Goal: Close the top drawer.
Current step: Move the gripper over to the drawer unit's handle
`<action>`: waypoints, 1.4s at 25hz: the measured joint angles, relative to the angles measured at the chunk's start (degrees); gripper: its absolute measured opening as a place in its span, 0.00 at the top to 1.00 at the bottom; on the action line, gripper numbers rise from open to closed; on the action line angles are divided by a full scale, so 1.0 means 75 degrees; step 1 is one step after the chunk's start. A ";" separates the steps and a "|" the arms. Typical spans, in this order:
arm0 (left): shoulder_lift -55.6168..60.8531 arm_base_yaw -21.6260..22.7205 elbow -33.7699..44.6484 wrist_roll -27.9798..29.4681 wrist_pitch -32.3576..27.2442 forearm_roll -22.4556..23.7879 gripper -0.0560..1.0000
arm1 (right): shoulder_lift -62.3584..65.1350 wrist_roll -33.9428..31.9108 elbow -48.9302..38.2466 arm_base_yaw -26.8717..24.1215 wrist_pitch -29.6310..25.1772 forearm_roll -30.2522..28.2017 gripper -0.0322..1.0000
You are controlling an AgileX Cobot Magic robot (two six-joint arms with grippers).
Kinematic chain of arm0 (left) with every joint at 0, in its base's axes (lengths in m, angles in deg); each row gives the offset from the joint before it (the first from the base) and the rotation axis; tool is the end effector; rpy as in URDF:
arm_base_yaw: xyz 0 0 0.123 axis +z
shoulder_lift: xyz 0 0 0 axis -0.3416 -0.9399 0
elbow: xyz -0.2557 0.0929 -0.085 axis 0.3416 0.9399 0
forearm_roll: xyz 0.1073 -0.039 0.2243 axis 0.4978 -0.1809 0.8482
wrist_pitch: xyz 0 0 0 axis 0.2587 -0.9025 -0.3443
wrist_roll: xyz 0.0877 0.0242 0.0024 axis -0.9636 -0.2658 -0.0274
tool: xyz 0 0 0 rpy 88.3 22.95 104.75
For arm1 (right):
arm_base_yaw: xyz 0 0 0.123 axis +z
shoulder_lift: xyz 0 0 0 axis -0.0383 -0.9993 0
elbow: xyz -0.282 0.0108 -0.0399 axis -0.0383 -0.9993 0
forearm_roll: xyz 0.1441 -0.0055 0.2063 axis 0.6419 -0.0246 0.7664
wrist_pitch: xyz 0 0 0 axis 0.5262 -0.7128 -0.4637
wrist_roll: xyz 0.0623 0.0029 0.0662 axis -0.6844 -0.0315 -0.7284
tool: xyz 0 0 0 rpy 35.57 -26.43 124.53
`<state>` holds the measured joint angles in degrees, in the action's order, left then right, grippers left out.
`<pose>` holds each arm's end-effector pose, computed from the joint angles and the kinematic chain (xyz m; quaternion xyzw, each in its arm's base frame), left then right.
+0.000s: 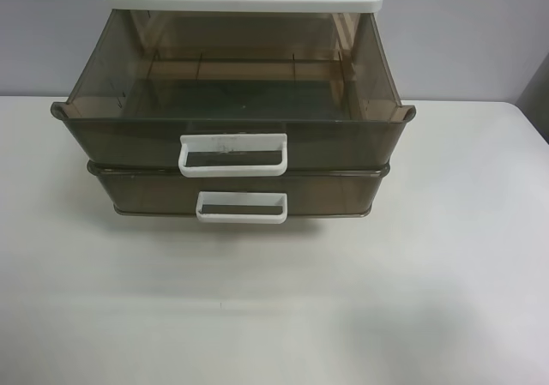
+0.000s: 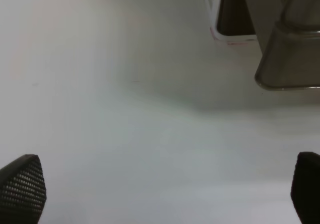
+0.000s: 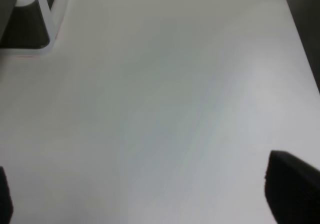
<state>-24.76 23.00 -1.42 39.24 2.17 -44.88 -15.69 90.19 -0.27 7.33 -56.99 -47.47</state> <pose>-0.0071 -0.0064 0.2805 0.0360 0.8471 0.0116 0.5301 -0.0063 -0.0024 0.2775 -0.0546 0.8531 0.0020 0.5189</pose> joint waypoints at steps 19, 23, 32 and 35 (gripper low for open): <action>0.0000 0.0000 0.0000 0.0000 0.0000 0.0000 0.01 | -0.3043 0.0968 0.2428 0.0531 0.0137 0.1016 0.01; 0.0000 0.0000 0.0000 0.0000 0.0000 0.0000 0.01 | -0.5121 0.1305 0.3863 0.1866 0.0160 0.1259 0.01; 0.0000 0.0000 0.0000 0.0000 0.0000 0.0000 0.01 | -0.8982 0.0359 0.6337 0.6606 -0.0264 -0.0952 0.01; 0.0000 0.0000 0.0000 0.0000 0.0000 0.0000 0.01 | -0.9867 0.0198 0.6819 0.7574 -0.0321 -0.1013 0.01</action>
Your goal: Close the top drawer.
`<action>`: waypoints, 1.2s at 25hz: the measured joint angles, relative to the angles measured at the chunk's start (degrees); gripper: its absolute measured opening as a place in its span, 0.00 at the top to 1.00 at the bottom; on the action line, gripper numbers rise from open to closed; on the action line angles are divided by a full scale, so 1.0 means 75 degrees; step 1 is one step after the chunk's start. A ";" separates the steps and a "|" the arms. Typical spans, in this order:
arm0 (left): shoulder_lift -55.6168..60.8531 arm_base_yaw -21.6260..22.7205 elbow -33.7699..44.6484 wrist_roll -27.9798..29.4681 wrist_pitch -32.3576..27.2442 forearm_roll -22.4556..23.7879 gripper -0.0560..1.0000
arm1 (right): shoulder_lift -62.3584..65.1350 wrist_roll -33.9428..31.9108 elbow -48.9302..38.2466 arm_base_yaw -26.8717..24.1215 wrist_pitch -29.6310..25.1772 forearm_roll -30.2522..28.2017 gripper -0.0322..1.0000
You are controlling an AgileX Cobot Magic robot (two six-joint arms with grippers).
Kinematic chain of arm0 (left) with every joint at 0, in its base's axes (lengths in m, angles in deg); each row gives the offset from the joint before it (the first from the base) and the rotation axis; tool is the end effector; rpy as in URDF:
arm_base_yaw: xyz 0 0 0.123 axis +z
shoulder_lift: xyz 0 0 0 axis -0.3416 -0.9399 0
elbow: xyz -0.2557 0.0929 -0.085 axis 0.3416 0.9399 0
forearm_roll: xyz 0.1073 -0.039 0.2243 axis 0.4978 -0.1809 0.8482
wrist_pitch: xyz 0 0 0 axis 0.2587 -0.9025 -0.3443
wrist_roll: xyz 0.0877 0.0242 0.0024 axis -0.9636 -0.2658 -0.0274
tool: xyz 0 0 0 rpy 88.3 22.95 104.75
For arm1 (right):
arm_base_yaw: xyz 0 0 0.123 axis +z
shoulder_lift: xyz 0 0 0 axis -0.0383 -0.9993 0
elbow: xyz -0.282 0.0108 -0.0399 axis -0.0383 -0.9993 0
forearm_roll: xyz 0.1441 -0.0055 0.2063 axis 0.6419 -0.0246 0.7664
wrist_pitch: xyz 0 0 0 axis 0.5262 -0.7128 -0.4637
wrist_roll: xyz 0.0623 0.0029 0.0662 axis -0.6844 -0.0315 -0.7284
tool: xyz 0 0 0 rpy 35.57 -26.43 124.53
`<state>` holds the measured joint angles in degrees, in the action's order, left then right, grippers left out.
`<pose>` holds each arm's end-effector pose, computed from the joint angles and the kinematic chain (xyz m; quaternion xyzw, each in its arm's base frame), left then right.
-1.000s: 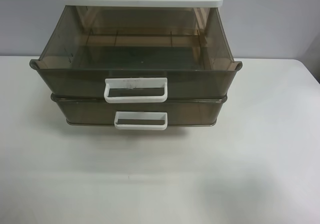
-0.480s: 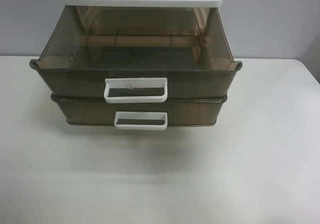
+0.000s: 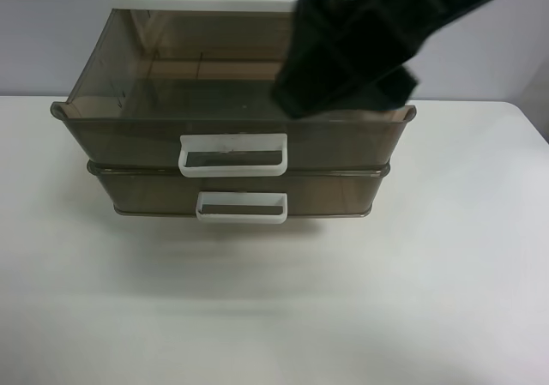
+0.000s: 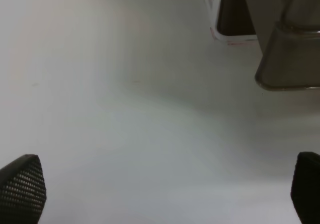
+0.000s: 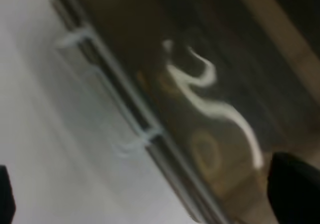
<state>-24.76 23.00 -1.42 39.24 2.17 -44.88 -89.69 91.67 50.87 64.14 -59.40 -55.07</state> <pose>-0.0071 -0.0064 0.2805 0.0360 0.8471 0.0116 0.5301 0.1311 0.2191 0.4038 -0.5208 0.7884 0.0878 0.3154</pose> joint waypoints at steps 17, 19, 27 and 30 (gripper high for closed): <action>0.0000 0.0000 0.0000 0.0000 0.0000 0.0000 0.01 | -0.2954 -0.0138 0.0330 0.1736 -0.0375 0.0116 0.01; 0.0000 0.0000 0.0000 0.0000 0.0000 0.0000 0.01 | -0.3107 -0.0144 0.0330 0.1736 -0.0375 -0.0073 0.01; 0.0000 0.0000 0.0000 0.0000 0.0000 0.0000 0.01 | -0.3170 -0.0256 0.0332 0.1382 -0.0299 -0.0500 0.01; 0.0000 0.0000 0.0000 0.0000 0.0000 0.0000 0.01 | -0.3170 -0.0256 0.0332 0.1105 -0.0299 -0.0449 0.01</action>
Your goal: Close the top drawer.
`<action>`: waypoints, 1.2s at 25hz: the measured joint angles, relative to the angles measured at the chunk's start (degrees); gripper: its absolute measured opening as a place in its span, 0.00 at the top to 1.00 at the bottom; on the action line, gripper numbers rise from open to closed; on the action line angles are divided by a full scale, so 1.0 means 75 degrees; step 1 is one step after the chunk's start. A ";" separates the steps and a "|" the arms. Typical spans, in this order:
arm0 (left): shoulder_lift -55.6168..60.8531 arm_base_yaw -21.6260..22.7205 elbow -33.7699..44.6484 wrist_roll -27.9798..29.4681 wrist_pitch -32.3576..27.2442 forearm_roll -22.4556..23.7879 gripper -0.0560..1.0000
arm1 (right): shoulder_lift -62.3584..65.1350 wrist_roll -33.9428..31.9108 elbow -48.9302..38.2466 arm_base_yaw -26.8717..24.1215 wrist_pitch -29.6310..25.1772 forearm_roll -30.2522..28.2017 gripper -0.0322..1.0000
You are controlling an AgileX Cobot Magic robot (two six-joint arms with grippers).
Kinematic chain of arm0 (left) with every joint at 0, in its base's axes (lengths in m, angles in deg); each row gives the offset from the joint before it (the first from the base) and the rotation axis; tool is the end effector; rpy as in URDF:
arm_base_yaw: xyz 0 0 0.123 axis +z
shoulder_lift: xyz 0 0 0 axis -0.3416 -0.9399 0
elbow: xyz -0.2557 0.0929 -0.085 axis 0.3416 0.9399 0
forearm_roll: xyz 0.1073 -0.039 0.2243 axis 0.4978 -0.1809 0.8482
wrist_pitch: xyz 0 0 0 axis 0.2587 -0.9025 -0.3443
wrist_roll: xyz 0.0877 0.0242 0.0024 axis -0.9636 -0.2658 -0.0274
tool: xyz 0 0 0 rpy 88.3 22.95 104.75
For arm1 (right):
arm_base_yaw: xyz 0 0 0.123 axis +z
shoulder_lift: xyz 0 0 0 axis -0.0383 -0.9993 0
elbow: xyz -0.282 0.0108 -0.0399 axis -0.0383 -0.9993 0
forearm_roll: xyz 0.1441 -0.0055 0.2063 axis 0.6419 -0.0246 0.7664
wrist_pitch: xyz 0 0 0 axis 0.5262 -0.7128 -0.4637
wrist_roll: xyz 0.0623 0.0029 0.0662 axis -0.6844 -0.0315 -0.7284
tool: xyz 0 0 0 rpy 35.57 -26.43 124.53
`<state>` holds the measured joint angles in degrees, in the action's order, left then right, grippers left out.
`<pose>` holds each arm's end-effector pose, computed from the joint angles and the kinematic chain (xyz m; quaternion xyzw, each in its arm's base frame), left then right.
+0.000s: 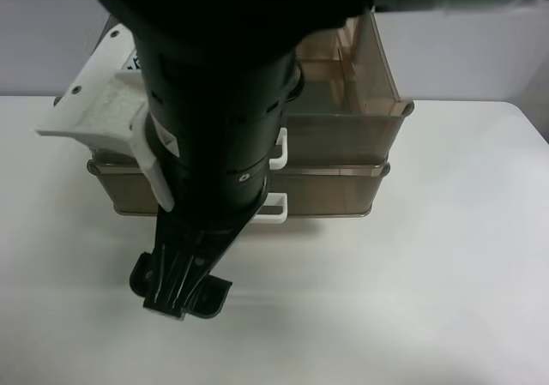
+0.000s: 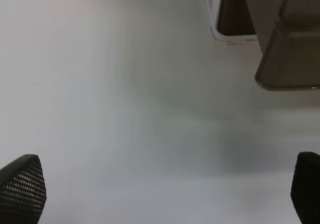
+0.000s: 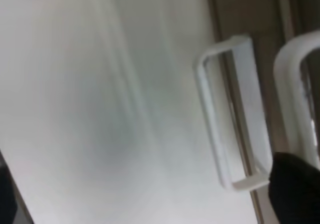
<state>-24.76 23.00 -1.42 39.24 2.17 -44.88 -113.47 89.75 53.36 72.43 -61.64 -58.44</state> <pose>-0.0071 -0.0064 0.2805 0.0360 0.8471 0.0116 0.5301 0.1344 0.3218 0.2890 -0.6058 0.7801 -0.0176 0.1554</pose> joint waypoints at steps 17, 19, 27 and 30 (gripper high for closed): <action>0.0000 0.0000 0.0000 0.0000 0.0000 0.0000 0.01 | 0.0023 0.0378 0.0258 -0.1610 0.0772 0.0171 0.01; 0.0000 0.0000 0.0000 0.0000 0.0000 0.0000 0.01 | 0.0023 0.0507 0.0258 -0.1885 0.1033 0.0338 0.01; 0.0000 0.0000 0.0000 0.0000 0.0000 0.0000 0.01 | -0.0380 0.0818 0.0691 -0.2455 0.1595 0.0515 0.01; 0.0000 0.0000 0.0000 0.0000 0.0000 0.0000 0.01 | -0.0686 0.0840 0.1200 -0.2523 0.1536 0.0609 0.01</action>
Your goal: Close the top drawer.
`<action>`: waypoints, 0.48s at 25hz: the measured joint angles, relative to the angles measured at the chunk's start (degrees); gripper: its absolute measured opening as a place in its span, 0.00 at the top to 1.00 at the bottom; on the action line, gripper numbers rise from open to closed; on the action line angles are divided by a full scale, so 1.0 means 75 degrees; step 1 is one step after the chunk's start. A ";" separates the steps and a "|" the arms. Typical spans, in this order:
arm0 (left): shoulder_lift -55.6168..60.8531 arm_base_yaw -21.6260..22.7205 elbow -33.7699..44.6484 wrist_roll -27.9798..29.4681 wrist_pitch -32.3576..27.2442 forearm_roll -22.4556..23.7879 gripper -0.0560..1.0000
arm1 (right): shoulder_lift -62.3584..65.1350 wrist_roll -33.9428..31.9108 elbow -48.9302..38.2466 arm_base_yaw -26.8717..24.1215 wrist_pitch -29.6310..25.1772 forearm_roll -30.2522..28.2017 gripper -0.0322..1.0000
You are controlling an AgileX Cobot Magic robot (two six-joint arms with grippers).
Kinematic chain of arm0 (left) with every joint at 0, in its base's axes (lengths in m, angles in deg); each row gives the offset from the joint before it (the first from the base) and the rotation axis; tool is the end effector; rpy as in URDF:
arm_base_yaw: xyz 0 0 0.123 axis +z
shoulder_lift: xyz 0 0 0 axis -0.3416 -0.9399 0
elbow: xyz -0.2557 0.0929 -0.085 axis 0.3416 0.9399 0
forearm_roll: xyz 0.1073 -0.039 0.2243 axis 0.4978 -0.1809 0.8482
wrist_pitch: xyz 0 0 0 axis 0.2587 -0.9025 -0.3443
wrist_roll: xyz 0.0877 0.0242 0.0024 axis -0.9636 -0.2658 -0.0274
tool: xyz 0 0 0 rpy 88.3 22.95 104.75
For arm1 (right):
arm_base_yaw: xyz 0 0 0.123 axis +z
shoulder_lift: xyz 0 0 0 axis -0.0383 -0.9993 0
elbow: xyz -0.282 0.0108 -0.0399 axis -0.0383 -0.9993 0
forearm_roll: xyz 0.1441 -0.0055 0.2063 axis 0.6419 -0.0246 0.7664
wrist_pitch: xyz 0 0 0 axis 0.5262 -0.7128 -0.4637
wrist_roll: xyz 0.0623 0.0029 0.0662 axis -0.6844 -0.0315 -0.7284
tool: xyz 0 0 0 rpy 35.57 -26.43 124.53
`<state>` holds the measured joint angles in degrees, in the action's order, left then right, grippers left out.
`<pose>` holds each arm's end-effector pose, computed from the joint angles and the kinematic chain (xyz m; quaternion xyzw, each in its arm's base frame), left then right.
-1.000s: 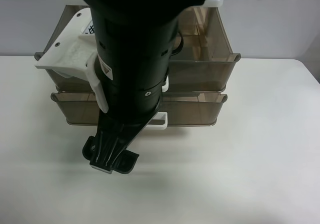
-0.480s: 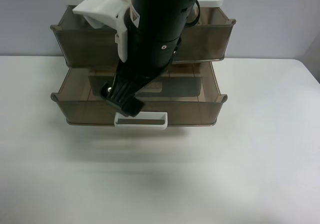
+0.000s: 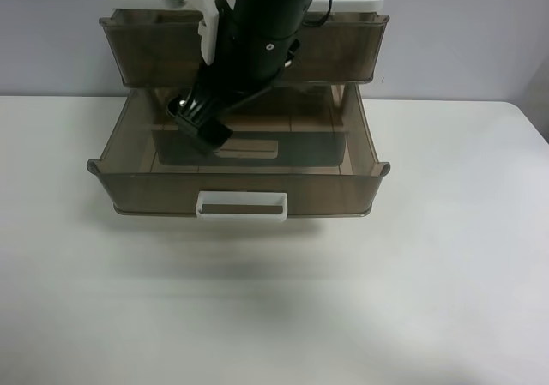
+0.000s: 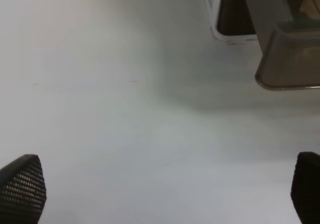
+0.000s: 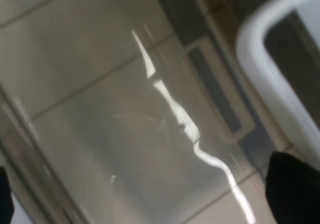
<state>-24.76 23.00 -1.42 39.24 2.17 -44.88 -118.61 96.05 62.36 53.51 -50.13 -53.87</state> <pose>-0.0071 -0.0064 0.2805 0.0360 0.8471 0.0116 0.5301 0.2552 0.3029 0.3057 -0.4994 0.8270 0.0340 0.2558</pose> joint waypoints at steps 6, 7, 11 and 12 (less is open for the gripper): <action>0.0000 0.0000 0.0000 0.0000 0.0000 0.0000 0.01 | -0.0474 0.0200 0.0686 -0.0294 0.0104 0.0065 0.01; 0.0000 0.0000 0.0000 0.0000 0.0000 0.0000 0.01 | -0.0482 0.0239 0.0703 -0.0373 0.0144 0.0076 0.01; 0.0000 0.0000 0.0000 0.0000 0.0000 0.0000 0.01 | -0.0489 0.0470 0.0719 -0.0631 0.0225 0.0591 0.01; 0.0000 0.0000 0.0000 0.0000 0.0000 0.0000 0.01 | -0.0489 0.0579 0.0719 -0.0648 0.0225 0.0694 0.01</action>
<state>-24.76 23.00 -1.42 39.24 2.17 -44.88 -122.28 100.39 67.75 48.65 -48.44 -48.66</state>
